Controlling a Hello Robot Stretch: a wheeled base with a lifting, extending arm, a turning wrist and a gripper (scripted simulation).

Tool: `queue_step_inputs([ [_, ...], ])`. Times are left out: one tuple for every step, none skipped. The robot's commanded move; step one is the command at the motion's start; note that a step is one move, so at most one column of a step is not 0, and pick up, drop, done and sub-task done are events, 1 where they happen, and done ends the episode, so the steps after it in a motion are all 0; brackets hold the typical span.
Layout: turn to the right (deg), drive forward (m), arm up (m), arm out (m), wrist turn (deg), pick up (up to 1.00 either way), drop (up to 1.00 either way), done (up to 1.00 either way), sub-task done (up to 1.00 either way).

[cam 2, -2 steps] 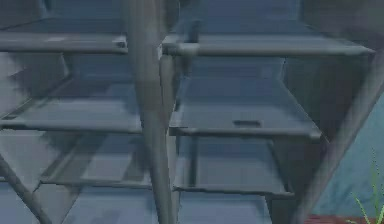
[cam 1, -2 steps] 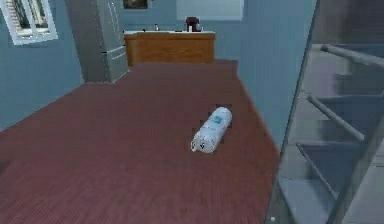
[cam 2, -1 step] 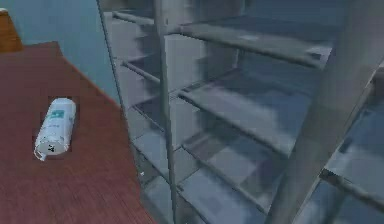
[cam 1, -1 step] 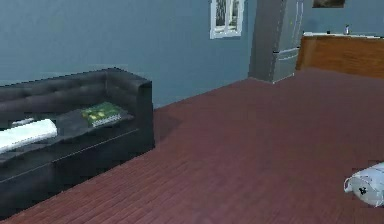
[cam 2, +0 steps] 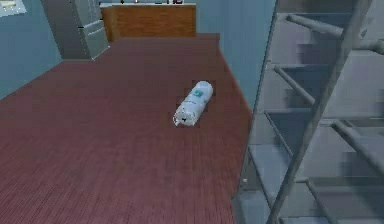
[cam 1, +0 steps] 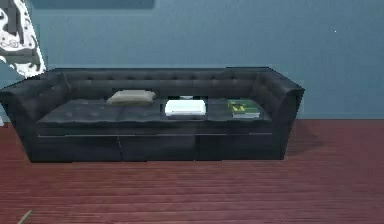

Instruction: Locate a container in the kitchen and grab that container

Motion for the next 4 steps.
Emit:
queue_step_inputs([
  [0.0,0.25,0.0,0.0,0.0,0.0,0.0,0.0,0.0],
  [45.0,0.0,0.0,0.0,0.0,0.0,0.0,0.0,0.0],
  [39.0,0.0,0.0,0.0,0.0,0.0,0.0,0.0,0.0],
  [0.0,1.0,0.0,0.0,0.0,0.0,0.0,0.0,0.0],
])
